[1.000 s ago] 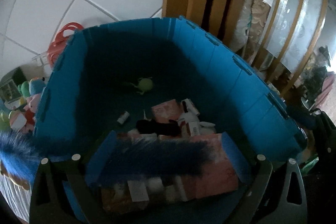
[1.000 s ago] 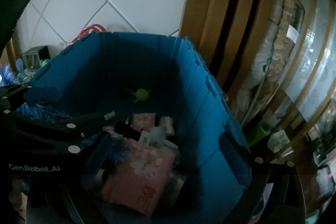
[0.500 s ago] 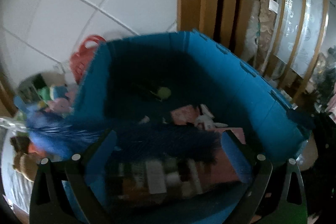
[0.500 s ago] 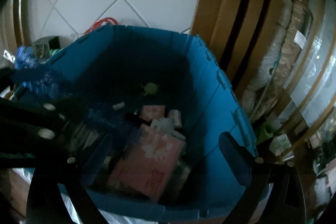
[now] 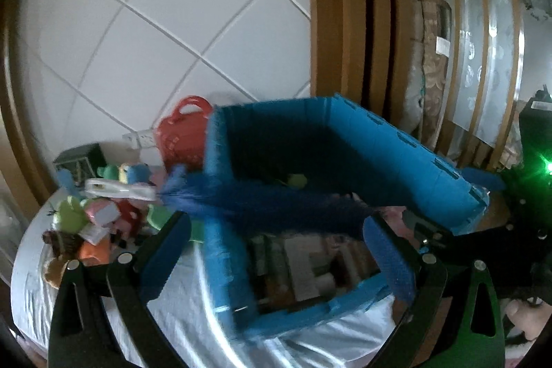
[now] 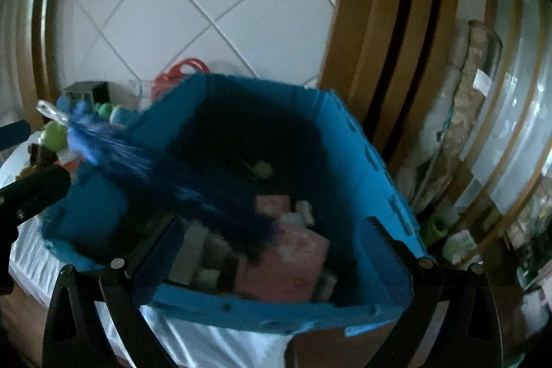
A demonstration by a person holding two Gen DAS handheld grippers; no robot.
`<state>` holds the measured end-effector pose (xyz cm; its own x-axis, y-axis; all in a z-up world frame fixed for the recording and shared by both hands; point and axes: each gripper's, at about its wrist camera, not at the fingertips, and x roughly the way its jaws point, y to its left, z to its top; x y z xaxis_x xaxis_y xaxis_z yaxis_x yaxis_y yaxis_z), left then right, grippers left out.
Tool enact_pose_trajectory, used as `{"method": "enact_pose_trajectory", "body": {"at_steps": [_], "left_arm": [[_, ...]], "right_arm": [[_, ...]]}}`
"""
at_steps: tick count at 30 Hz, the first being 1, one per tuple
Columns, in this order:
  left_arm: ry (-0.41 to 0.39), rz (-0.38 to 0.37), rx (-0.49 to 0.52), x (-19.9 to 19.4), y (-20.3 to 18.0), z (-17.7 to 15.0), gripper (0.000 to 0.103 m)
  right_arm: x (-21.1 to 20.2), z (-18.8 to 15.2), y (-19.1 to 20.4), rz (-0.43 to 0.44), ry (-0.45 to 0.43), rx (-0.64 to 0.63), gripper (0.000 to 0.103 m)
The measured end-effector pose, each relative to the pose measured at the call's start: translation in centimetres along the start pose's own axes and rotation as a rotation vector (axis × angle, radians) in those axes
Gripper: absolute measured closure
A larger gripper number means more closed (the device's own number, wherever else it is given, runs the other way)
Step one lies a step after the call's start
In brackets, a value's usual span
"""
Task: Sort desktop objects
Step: 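Move both tools back over the pile on the bed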
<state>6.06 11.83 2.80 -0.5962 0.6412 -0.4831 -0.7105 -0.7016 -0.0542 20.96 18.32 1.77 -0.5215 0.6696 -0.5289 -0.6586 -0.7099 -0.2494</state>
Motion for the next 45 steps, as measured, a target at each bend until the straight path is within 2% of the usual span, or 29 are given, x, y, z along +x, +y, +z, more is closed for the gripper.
{"method": "enact_pose_trajectory", "body": {"at_steps": [7,12,16,24,30,34,39,45], "left_arm": [[-0.036,0.04,-0.021,-4.8,8.0,-2.9,0.002],[-0.004,0.07,-0.049,-7.4,14.5,-6.3,0.002],[0.052,0.102,-0.092,-8.4,19.7,-9.2,0.002],[0.132,0.196,-0.242,-8.3,28.8,-13.7,0.002],[0.186,0.282,-0.33,-6.0,34.4,-15.6,0.002],[0.258,0.326,-0.351,-3.5,38.3,-16.2,0.002],[0.332,0.432,-0.377,-0.4,43.5,-17.2,0.002],[0.394,0.46,-0.457,2.5,49.1,-18.5,0.002]], "right_arm": [[-4.3,0.4,8.4,0.005,-0.057,-0.005,0.0],[-6.3,-0.2,15.0,0.043,-0.069,-0.001,0.0],[-7.3,-1.0,20.2,0.08,-0.076,-0.01,0.0],[-5.8,-0.7,28.6,0.178,-0.031,-0.091,0.0],[-1.8,-0.1,33.2,0.268,0.002,-0.154,0.0],[3.5,0.8,36.2,0.351,0.056,-0.17,0.0],[9.4,1.9,39.7,0.456,0.12,-0.17,0.0],[14.2,2.4,45.4,0.529,0.214,-0.235,0.0]]}}
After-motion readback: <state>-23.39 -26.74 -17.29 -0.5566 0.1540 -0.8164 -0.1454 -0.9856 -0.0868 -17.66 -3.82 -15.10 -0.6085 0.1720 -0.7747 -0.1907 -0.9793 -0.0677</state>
